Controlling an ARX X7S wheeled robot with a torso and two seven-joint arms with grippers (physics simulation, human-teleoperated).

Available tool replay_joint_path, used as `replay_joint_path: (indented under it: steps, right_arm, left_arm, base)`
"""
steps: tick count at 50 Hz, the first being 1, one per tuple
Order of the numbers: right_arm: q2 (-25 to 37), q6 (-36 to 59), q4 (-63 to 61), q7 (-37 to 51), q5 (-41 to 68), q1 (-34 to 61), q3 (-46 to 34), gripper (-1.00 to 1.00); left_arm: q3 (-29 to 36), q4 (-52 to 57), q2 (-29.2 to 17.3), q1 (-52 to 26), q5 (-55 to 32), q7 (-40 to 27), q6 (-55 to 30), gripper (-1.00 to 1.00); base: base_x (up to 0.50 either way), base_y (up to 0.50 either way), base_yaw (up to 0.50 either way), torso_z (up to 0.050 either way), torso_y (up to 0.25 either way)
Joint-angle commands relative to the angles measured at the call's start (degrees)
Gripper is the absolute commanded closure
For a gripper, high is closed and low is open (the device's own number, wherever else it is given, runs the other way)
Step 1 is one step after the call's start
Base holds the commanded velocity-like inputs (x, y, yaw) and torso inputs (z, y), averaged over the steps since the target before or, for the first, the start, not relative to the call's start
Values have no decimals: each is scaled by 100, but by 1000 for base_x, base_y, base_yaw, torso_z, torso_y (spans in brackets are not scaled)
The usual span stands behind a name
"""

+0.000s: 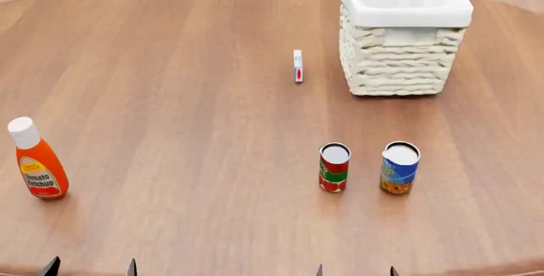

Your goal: Pick up the cream cheese box, and put it in the basket.

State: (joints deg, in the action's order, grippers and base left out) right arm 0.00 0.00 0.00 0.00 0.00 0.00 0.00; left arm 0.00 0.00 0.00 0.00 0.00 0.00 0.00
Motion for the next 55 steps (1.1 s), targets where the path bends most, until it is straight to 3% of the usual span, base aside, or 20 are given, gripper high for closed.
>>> replay_joint_path:
  steps: [1,44,55]
  right_arm:
    - [79,37,-46,90,79,-8,-90,-100]
    - [511,-497,103,770,75,-113,-763,-100]
    - [578,-481,264,801,148,-22,-876,-100]
  left_arm:
    - [631,40,-533,-21,-532,-632,-3,-100]
    - [894,-18,-769,25,-880,-681,227,-100]
    - [995,-224,-786,-35,-854,-698,370,-100]
  base:
    - [0,0,0,0,0]
    - [0,0,0,0,0]
    - [233,-133,0,0,0]
